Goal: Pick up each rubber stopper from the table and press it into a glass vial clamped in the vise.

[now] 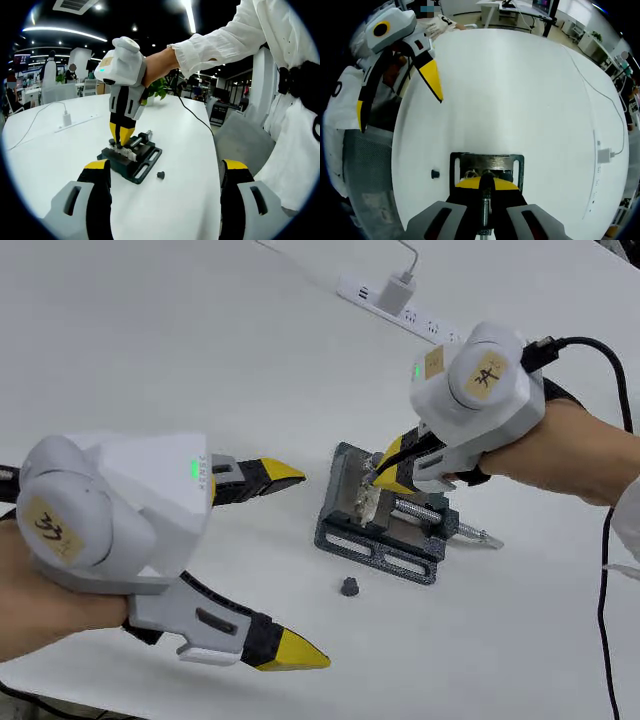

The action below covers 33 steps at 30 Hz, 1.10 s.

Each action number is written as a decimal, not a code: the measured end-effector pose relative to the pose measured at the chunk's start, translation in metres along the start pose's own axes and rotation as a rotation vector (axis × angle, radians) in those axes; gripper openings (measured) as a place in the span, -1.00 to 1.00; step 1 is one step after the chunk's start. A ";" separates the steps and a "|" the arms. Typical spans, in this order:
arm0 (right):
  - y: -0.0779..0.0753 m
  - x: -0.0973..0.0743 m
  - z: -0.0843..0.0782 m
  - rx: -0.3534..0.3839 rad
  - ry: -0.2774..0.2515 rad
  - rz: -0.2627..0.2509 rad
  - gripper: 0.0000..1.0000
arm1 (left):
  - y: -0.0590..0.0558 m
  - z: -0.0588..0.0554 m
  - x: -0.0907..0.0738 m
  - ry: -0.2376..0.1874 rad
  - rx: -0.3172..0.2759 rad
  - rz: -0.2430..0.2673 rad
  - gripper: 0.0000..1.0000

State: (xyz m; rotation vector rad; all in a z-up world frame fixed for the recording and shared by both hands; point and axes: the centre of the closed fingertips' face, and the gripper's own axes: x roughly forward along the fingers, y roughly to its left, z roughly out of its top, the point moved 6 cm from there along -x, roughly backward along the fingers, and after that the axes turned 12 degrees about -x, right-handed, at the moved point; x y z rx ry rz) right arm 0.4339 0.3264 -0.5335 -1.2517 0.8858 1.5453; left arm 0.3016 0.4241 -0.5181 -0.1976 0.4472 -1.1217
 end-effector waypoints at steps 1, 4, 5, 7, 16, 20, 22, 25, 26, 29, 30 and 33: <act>-0.002 0.001 -0.001 0.000 0.000 0.003 -0.96 | 0.000 0.000 0.000 0.000 0.001 0.000 0.80; -0.003 0.001 -0.001 0.002 0.002 0.012 -0.96 | 0.001 0.001 0.001 -0.001 0.003 0.001 0.80; -0.002 0.001 -0.001 0.003 0.004 0.014 -0.96 | 0.001 0.002 0.001 -0.005 0.002 0.001 0.80; -0.001 0.002 0.001 -0.008 0.015 0.017 -0.96 | 0.001 0.002 0.001 -0.006 0.002 0.002 0.79; 0.001 0.001 0.002 -0.016 0.031 0.021 -0.98 | 0.003 0.003 0.004 -0.008 0.003 0.000 0.79; 0.002 0.001 0.002 -0.028 0.043 0.020 -0.98 | 0.003 0.005 0.005 -0.008 0.006 0.002 0.79; 0.002 0.001 0.001 -0.024 0.041 0.019 -0.97 | 0.003 0.005 0.006 -0.007 0.008 0.002 0.79; 0.002 0.000 0.001 -0.010 0.035 0.011 -0.97 | 0.001 0.004 0.006 0.010 0.018 -0.003 0.78; 0.003 -0.001 0.001 -0.008 0.034 0.007 -0.96 | 0.000 0.004 0.006 0.013 0.019 -0.004 0.78; 0.005 -0.002 0.001 -0.006 0.031 -0.011 -0.96 | -0.001 0.005 0.005 0.022 0.025 -0.004 0.77; 0.006 -0.002 0.001 -0.034 0.038 -0.025 -0.96 | -0.001 0.006 0.004 0.027 0.027 -0.003 0.77; 0.003 0.000 0.000 -0.025 0.037 -0.040 -0.95 | -0.002 0.006 0.003 0.039 0.033 -0.003 0.76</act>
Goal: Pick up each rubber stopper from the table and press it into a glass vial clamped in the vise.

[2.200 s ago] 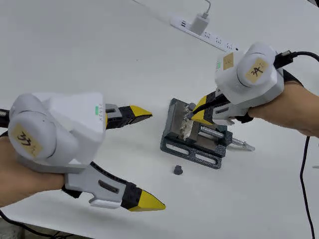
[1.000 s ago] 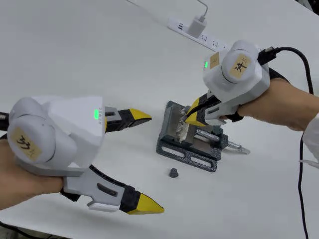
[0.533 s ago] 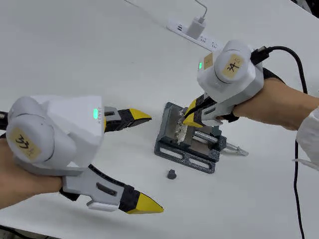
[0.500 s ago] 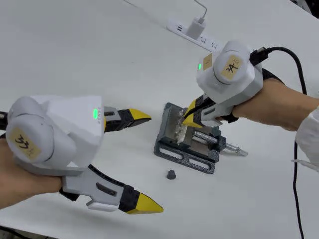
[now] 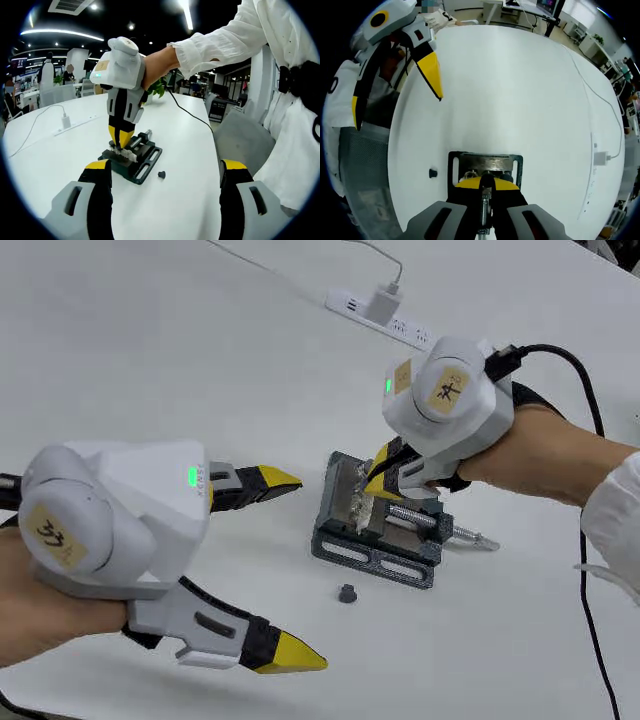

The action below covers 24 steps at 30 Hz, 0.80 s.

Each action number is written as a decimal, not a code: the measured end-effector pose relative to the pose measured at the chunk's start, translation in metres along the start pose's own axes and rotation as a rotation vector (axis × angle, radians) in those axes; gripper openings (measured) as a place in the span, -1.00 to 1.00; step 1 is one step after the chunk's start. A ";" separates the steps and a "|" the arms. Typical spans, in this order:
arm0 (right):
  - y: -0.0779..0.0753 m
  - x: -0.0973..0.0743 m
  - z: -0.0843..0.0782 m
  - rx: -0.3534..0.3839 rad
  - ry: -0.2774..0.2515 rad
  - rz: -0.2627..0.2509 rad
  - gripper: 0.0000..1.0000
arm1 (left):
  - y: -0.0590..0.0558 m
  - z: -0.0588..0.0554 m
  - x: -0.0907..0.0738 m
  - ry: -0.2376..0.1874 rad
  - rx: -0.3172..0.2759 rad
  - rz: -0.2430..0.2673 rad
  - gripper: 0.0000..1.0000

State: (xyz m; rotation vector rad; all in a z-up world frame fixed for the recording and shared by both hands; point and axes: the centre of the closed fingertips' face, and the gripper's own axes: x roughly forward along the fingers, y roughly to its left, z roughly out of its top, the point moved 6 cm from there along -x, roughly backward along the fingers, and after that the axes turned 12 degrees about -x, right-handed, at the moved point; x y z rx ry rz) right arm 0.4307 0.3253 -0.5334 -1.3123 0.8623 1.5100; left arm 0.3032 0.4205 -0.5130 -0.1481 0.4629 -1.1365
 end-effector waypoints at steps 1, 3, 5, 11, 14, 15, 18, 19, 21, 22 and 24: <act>-0.001 0.000 -0.001 0.002 -0.005 -0.002 -0.95 | 0.000 0.000 -0.001 0.005 0.002 0.000 0.76; -0.001 -0.001 -0.003 0.030 -0.026 -0.006 -0.95 | -0.002 0.000 -0.002 0.010 0.007 0.000 0.75; -0.001 -0.001 -0.006 0.032 -0.041 -0.013 -0.95 | -0.003 -0.001 -0.004 0.015 0.008 0.003 0.75; -0.001 0.000 -0.010 0.043 -0.073 -0.032 -0.95 | -0.006 -0.001 -0.005 0.027 0.009 0.004 0.74; -0.002 0.001 -0.011 0.061 -0.091 -0.038 -0.95 | -0.008 -0.001 -0.004 0.030 0.008 0.000 0.73; -0.002 0.000 -0.011 0.065 -0.097 -0.041 -0.95 | -0.009 -0.001 -0.004 0.033 0.010 0.000 0.73; 0.001 -0.001 -0.009 0.076 -0.114 -0.052 -0.96 | -0.010 -0.001 -0.004 0.036 0.011 -0.002 0.73; 0.002 -0.001 -0.010 0.080 -0.120 -0.055 -0.96 | -0.010 -0.001 -0.005 0.038 0.010 -0.001 0.73; 0.002 -0.001 -0.010 0.090 -0.128 -0.061 -0.96 | -0.010 -0.001 -0.005 0.041 0.013 0.000 0.72; 0.002 -0.001 -0.010 0.091 -0.134 -0.065 -0.96 | -0.010 0.000 -0.006 0.042 0.013 0.000 0.72; 0.003 -0.001 -0.010 0.102 -0.141 -0.067 -0.96 | -0.010 0.000 -0.006 0.044 0.015 0.000 0.72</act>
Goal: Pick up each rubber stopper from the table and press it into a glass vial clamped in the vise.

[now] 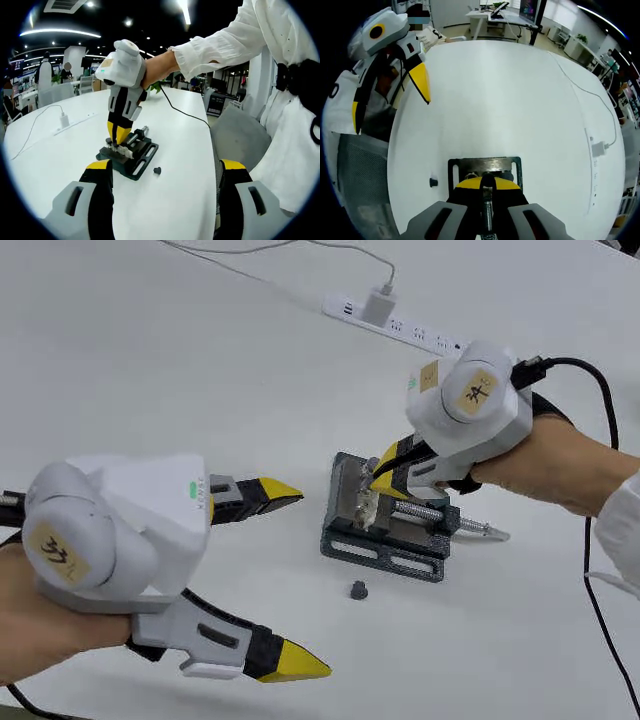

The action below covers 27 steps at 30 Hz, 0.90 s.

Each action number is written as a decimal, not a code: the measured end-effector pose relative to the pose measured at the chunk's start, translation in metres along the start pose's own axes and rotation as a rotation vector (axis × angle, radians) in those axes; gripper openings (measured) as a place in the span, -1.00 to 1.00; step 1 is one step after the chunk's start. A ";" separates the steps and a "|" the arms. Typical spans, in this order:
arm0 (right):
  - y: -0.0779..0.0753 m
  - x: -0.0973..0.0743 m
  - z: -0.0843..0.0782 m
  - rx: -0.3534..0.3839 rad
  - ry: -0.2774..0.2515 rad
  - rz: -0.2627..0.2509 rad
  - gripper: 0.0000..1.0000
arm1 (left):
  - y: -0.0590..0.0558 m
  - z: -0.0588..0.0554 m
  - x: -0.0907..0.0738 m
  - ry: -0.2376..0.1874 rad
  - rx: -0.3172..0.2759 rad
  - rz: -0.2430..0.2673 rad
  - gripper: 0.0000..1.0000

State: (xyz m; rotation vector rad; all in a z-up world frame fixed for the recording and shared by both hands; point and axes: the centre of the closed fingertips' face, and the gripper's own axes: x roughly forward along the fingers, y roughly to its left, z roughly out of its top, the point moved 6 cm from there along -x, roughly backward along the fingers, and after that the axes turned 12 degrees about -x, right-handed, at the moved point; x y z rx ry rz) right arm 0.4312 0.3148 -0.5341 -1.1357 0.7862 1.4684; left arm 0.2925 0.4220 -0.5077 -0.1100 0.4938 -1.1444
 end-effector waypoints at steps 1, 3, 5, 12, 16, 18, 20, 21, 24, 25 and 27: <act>0.000 0.000 0.000 0.003 -0.003 -0.001 -0.96 | 0.000 0.000 0.000 0.003 0.002 0.001 0.71; 0.001 0.000 0.001 0.010 -0.010 -0.002 -0.96 | 0.000 0.000 -0.001 0.007 0.002 0.001 0.71; 0.001 -0.001 0.001 0.021 -0.017 -0.007 -0.94 | -0.001 0.000 -0.001 0.009 0.002 0.000 0.71; -0.001 -0.002 -0.003 0.040 -0.028 -0.020 -0.83 | -0.001 -0.003 -0.002 0.026 0.005 -0.002 0.71; 0.002 -0.006 -0.007 0.049 -0.033 -0.034 -0.79 | 0.000 -0.003 -0.001 0.032 0.008 -0.002 0.69; 0.004 -0.009 -0.008 0.057 -0.043 -0.046 -0.78 | -0.001 -0.003 -0.001 0.035 0.007 -0.003 0.69; 0.006 -0.012 -0.010 0.065 -0.049 -0.053 -0.78 | -0.001 -0.004 0.000 0.041 0.013 -0.006 0.69; 0.007 -0.013 -0.010 0.069 -0.055 -0.057 -0.77 | -0.001 -0.004 0.001 0.044 0.013 -0.008 0.68; 0.010 -0.017 -0.012 0.081 -0.065 -0.066 -0.75 | -0.001 -0.005 0.002 0.054 0.017 -0.009 0.68; 0.011 -0.018 -0.012 0.083 -0.070 -0.071 -0.74 | -0.001 -0.005 0.002 0.055 0.016 -0.010 0.68; 0.014 -0.021 -0.014 0.089 -0.076 -0.074 -0.72 | -0.001 -0.005 0.003 0.057 0.017 -0.012 0.67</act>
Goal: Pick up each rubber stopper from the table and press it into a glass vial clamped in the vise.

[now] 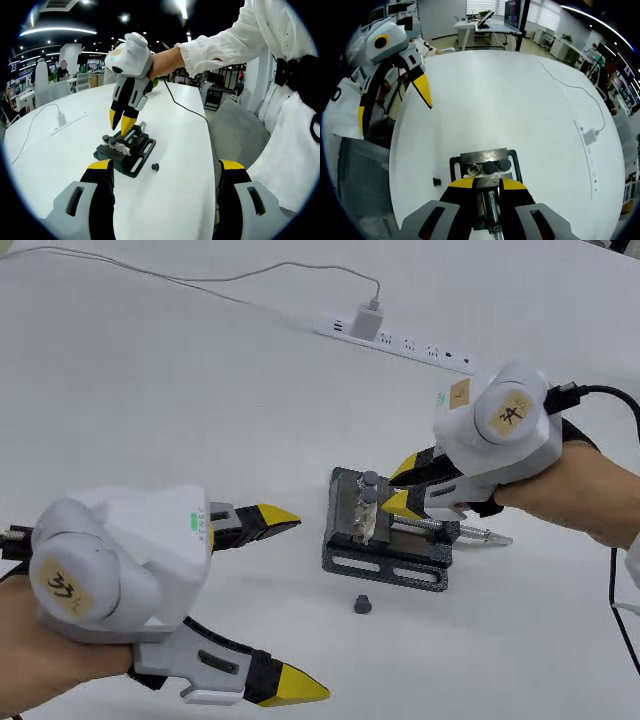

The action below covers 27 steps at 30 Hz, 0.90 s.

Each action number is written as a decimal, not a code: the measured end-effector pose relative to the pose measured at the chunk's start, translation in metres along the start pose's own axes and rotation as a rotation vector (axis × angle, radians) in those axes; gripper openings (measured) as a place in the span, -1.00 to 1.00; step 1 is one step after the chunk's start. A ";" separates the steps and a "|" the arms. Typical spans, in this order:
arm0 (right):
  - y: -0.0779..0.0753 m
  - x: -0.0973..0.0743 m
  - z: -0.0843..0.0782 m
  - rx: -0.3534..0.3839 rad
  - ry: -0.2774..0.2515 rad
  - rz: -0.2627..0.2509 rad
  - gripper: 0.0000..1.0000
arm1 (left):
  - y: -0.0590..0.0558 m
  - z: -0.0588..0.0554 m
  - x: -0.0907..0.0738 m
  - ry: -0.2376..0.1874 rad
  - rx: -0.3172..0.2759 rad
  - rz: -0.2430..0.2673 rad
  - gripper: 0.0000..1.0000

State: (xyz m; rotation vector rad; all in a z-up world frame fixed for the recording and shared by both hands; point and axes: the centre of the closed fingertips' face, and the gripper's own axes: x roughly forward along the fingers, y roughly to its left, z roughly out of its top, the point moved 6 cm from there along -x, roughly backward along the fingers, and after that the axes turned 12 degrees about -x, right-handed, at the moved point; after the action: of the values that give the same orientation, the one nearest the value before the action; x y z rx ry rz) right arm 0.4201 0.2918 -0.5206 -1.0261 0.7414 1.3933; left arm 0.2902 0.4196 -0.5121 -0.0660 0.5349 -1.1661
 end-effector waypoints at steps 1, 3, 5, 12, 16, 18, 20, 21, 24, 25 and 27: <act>0.002 -0.002 -0.001 0.001 -0.004 -0.002 -0.72 | 0.000 0.000 0.001 0.004 0.001 -0.001 0.67; 0.002 -0.003 -0.003 0.009 -0.013 -0.006 -0.70 | -0.001 -0.001 0.001 0.008 0.003 -0.005 0.67; 0.004 -0.006 -0.004 0.011 -0.019 -0.012 -0.71 | -0.001 -0.001 0.002 0.013 0.005 -0.007 0.67; 0.016 -0.013 -0.007 0.029 -0.052 -0.020 -0.69 | -0.001 0.000 0.004 0.022 0.012 -0.014 0.66; 0.028 -0.015 -0.006 0.032 -0.073 -0.013 -0.64 | -0.002 0.000 0.006 0.029 0.015 -0.018 0.67; 0.033 -0.015 -0.005 0.038 -0.082 -0.010 -0.61 | -0.003 0.000 0.006 0.032 0.018 -0.020 0.67; 0.038 -0.016 -0.006 0.041 -0.091 -0.005 -0.58 | -0.003 0.000 0.006 0.036 0.019 -0.022 0.68; 0.042 -0.016 -0.006 0.045 -0.097 -0.003 -0.57 | -0.003 0.000 0.006 0.039 0.019 -0.022 0.68; 0.049 -0.017 -0.008 0.052 -0.109 0.000 -0.52 | -0.004 0.000 0.006 0.042 0.020 -0.023 0.70; 0.051 -0.017 -0.008 0.055 -0.112 0.001 -0.51 | -0.004 -0.001 0.006 0.044 0.022 -0.022 0.70; 0.055 -0.019 -0.010 0.066 -0.127 -0.002 -0.46 | -0.004 -0.001 0.006 0.048 0.024 -0.022 0.70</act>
State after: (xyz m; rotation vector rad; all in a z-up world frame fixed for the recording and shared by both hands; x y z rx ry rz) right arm 0.3659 0.2693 -0.5149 -0.8784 0.6879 1.4096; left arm 0.2883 0.4125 -0.5138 -0.0235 0.5639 -1.1979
